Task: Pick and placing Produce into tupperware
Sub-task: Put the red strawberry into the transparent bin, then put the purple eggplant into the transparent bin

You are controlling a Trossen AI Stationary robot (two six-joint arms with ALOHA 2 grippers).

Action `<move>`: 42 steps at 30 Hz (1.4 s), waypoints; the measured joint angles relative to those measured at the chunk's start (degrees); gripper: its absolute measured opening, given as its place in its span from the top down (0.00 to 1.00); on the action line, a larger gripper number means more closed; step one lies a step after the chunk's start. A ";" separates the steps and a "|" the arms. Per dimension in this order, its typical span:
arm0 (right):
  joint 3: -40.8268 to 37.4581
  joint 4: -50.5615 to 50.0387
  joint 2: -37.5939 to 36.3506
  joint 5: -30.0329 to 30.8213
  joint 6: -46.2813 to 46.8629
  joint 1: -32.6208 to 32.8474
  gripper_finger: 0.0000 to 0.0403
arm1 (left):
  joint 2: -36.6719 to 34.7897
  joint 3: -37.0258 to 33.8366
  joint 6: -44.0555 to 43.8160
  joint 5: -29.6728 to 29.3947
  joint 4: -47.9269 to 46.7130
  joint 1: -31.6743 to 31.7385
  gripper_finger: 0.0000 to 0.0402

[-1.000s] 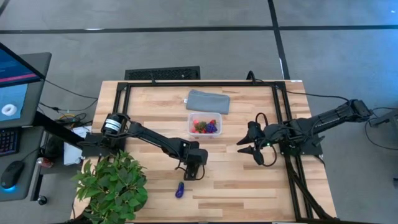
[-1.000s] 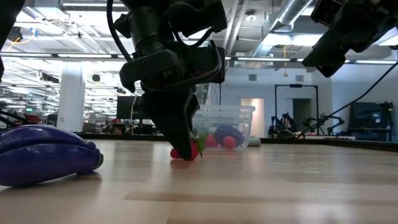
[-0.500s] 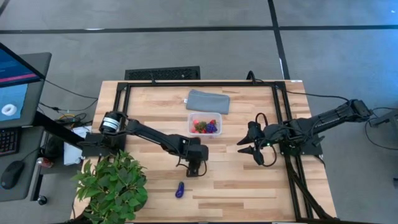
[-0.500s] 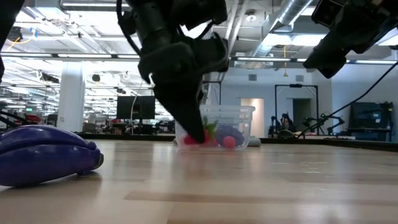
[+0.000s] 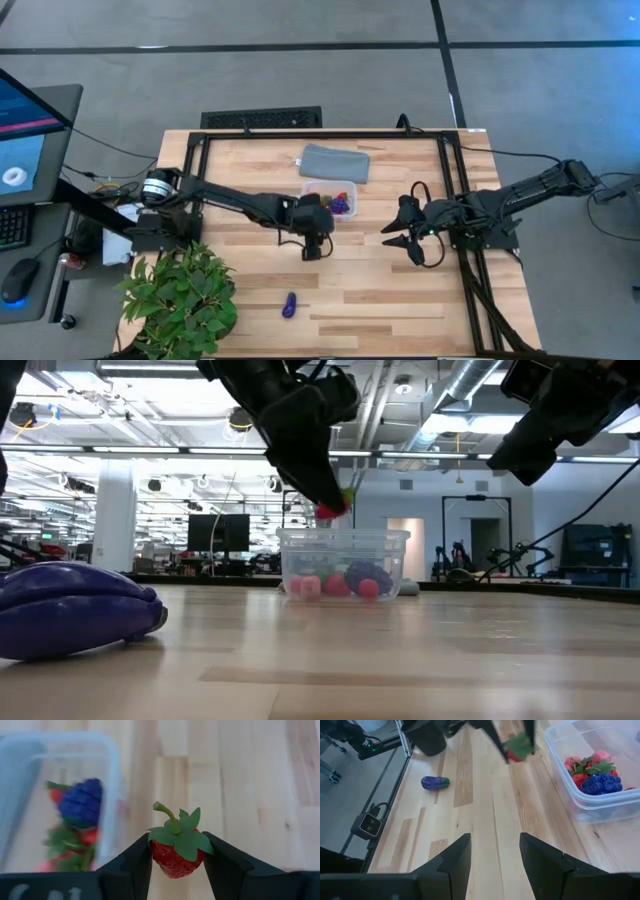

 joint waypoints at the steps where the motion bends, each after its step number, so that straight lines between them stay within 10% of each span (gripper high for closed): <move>1: 0.00 0.05 0.00 0.00 -0.01 0.00 0.53 | -0.29 0.02 0.40 -0.02 0.19 0.72 0.65; 31: 0.00 0.07 0.00 0.26 -0.04 -0.01 0.53 | -1.31 -2.25 6.89 7.08 3.60 17.75 0.63; 42: 0.00 0.04 0.00 1.73 -0.01 -0.02 0.53 | -1.31 -2.25 7.11 5.12 3.44 17.75 0.47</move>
